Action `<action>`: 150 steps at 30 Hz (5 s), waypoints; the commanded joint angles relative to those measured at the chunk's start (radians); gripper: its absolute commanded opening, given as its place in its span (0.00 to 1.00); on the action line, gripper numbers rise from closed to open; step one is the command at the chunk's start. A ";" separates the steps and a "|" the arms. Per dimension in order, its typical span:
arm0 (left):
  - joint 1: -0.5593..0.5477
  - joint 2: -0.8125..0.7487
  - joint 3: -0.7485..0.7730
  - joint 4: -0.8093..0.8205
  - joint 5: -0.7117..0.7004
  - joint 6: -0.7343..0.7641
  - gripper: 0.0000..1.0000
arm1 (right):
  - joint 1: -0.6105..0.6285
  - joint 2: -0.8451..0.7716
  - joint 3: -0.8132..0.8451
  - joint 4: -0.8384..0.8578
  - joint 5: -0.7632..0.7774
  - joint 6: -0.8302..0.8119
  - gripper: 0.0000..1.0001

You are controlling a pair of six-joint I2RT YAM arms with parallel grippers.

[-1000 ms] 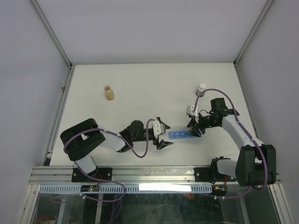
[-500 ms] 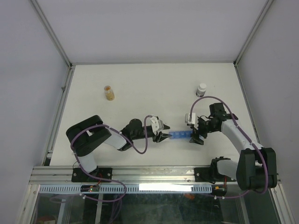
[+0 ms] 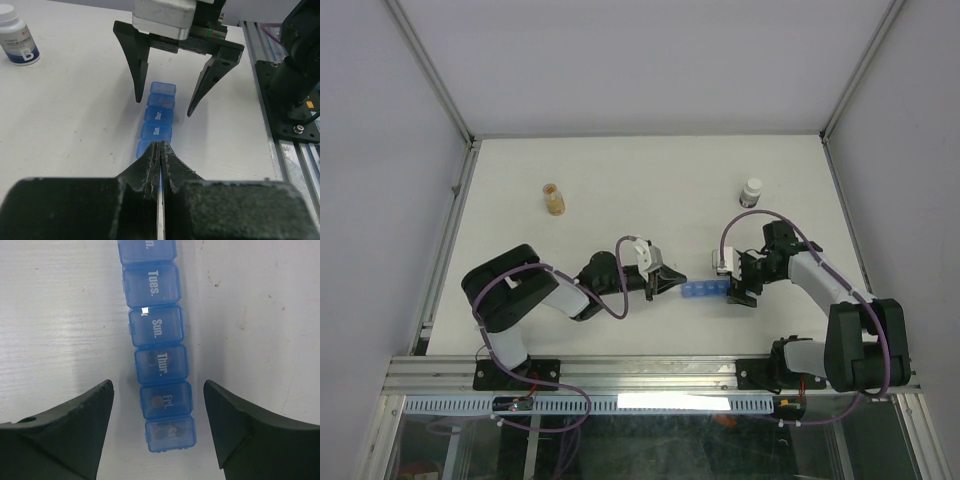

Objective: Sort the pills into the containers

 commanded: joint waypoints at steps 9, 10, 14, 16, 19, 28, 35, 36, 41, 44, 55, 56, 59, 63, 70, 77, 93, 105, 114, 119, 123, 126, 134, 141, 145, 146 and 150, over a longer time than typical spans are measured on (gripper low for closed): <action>-0.016 0.066 0.101 0.028 0.067 -0.061 0.00 | 0.036 0.053 0.006 0.031 0.065 -0.040 0.65; -0.018 0.070 0.105 0.017 0.063 -0.055 0.00 | 0.038 0.055 0.004 0.035 0.068 -0.039 0.64; -0.033 0.085 0.127 -0.039 0.042 -0.016 0.00 | 0.042 0.055 -0.001 0.047 0.070 -0.037 0.60; -0.046 0.098 0.135 -0.061 0.026 0.012 0.00 | 0.045 0.057 0.001 0.048 0.065 -0.037 0.56; -0.050 0.106 0.143 -0.064 0.025 0.016 0.00 | 0.052 0.059 -0.001 0.054 0.072 -0.037 0.54; -0.065 0.078 0.168 -0.127 0.014 0.043 0.00 | 0.055 0.059 0.000 0.058 0.079 -0.031 0.50; -0.080 0.053 0.204 -0.228 0.000 0.065 0.00 | 0.056 0.059 0.003 0.057 0.075 -0.022 0.49; -0.082 0.056 0.206 -0.230 0.003 0.064 0.00 | 0.056 0.059 0.003 0.057 0.074 -0.021 0.49; -0.086 0.060 0.224 -0.253 0.001 0.062 0.00 | 0.055 0.061 0.004 0.057 0.075 -0.017 0.49; -0.086 0.059 0.233 -0.277 -0.001 0.064 0.00 | 0.055 0.062 0.005 0.056 0.075 -0.015 0.49; -0.100 0.128 0.241 -0.396 -0.117 -0.027 0.00 | 0.057 0.064 0.007 0.052 0.075 -0.012 0.49; -0.101 0.126 0.239 -0.396 -0.132 -0.031 0.00 | 0.056 0.063 0.007 0.052 0.075 -0.012 0.49; -0.103 0.145 0.272 -0.438 -0.134 -0.030 0.00 | 0.057 0.062 0.008 0.051 0.075 -0.010 0.49; -0.109 0.153 0.287 -0.461 -0.134 -0.024 0.00 | 0.056 0.056 0.006 0.052 0.074 -0.006 0.49; -0.109 0.086 0.317 -0.463 -0.135 -0.025 0.00 | 0.059 0.061 0.010 0.052 0.074 -0.003 0.49; -0.122 0.001 0.316 -0.519 -0.166 -0.019 0.00 | 0.060 0.060 0.011 0.050 0.073 0.000 0.49; -0.124 0.168 0.364 -0.618 -0.223 -0.196 0.00 | 0.060 0.061 0.015 0.046 0.074 0.005 0.49; -0.128 -0.026 0.364 -0.591 -0.241 -0.172 0.00 | 0.061 0.054 0.015 0.047 0.070 0.012 0.49; -0.129 -0.110 0.364 -0.831 -0.354 -0.207 0.00 | 0.064 0.057 0.018 0.046 0.069 0.017 0.49; -0.130 -0.101 0.384 -0.955 -0.409 -0.254 0.00 | 0.064 0.059 0.018 0.046 0.071 0.020 0.49; -0.130 -0.098 0.401 -1.019 -0.434 -0.268 0.00 | 0.066 0.062 0.019 0.046 0.072 0.022 0.49; -0.133 -0.092 0.426 -1.048 -0.437 -0.280 0.00 | 0.066 0.063 0.018 0.047 0.074 0.023 0.49; -0.138 -0.044 0.503 -1.124 -0.424 -0.310 0.00 | 0.067 0.066 0.019 0.048 0.075 0.027 0.49; -0.144 -0.022 0.520 -1.143 -0.409 -0.324 0.00 | 0.068 0.071 0.020 0.049 0.078 0.029 0.49; -0.152 -0.023 0.543 -1.171 -0.418 -0.323 0.00 | 0.069 0.072 0.022 0.048 0.080 0.032 0.49; -0.153 -0.025 0.545 -1.177 -0.422 -0.321 0.00 | 0.069 0.074 0.022 0.049 0.081 0.032 0.49; -0.155 -0.038 0.554 -1.192 -0.425 -0.322 0.00 | 0.069 0.074 0.022 0.048 0.083 0.033 0.49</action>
